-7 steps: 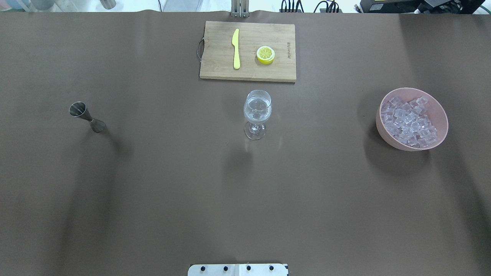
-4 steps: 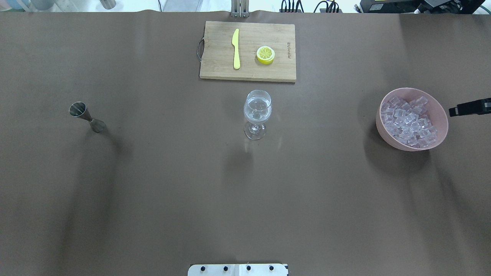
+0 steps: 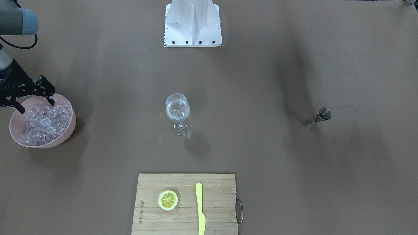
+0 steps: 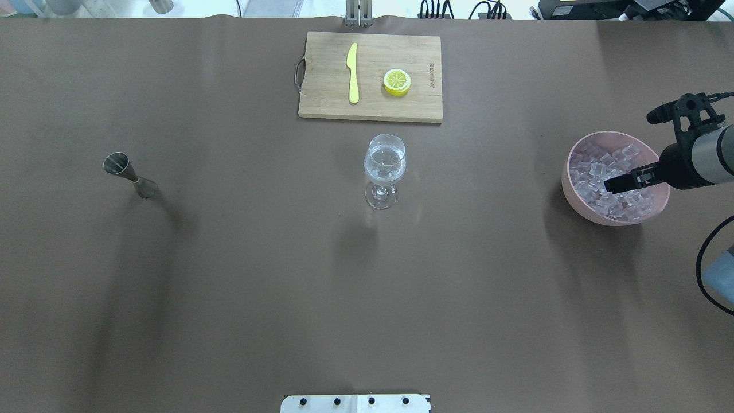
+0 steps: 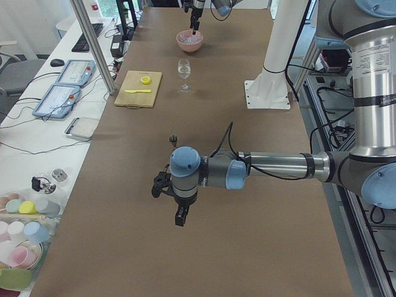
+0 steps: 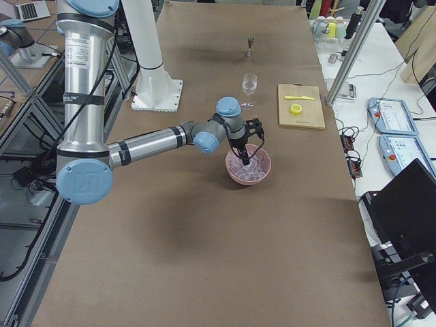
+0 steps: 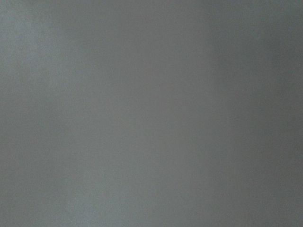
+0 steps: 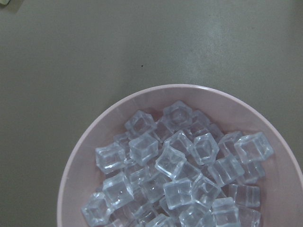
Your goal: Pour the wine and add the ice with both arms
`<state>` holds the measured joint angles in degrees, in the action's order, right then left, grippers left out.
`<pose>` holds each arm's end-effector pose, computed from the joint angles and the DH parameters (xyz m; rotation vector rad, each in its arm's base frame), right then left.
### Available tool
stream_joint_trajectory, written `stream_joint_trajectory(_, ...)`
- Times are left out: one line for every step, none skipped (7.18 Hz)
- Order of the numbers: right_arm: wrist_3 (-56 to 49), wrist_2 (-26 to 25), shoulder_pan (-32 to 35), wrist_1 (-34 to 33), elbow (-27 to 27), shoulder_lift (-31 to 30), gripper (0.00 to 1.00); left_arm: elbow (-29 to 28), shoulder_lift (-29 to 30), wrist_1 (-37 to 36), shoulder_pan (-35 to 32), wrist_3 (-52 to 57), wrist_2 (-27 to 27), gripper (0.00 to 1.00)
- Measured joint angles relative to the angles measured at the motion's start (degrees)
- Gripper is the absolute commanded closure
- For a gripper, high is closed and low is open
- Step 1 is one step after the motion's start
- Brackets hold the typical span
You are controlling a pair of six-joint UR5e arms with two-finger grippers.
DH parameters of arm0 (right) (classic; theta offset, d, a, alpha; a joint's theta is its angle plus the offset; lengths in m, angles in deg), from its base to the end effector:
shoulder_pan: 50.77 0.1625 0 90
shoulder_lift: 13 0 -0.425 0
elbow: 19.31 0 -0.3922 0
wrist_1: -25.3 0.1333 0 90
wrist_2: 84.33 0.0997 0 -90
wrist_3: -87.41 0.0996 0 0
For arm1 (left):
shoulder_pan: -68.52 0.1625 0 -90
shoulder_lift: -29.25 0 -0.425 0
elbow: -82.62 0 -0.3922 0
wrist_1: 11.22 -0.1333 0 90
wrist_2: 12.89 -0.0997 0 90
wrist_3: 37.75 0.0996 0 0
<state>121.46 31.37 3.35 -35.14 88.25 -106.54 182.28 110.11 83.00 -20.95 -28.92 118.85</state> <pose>-0.2132 -0.4485 0.4880 0.3684 -0.7784 -0.2005 -0.0630 -0.4308 0.6444 0.1317 0.7215 0.1861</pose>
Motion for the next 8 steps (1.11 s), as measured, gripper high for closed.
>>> stream_joint_trajectory(-1.55,0.1,-0.23,-0.07,-0.87,0.39,0.1,0.0,0.1,0.0,-0.01,-0.03,-0.04,0.01)
stream_joint_trajectory(-3.22,0.18,-0.29,-0.19,-2.04,1.16,0.12,0.01,0.14,0.0,-0.01,-0.02,-0.07,0.01)
stream_joint_trajectory(-5.63,0.16,-0.31,-0.25,-3.25,1.86,0.16,0.03,0.16,0.0,-0.01,0.03,-0.07,0.01)
stream_joint_trajectory(-8.4,0.05,-0.31,-0.27,-4.35,2.46,0.27,0.06,0.17,0.0,-0.01,0.11,-0.05,0.01)
stream_joint_trajectory(-9.97,0.02,-0.29,-0.31,-5.09,2.99,0.39,0.08,0.16,0.0,-0.03,0.17,-0.02,0.01)
stream_joint_trajectory(-10.59,0.03,-0.26,-0.34,-5.71,3.6,0.49,0.09,0.13,0.0,-0.06,0.2,-0.02,0.01)
stream_joint_trajectory(-10.84,0.06,-0.17,-0.39,-6.25,4.15,0.58,0.09,0.1,0.0,-0.07,0.24,-0.05,0.01)
stream_joint_trajectory(-11.15,0.09,0.06,-0.45,-6.56,4.45,0.64,0.12,0.06,0.02,-0.09,0.27,-0.06,0.01)
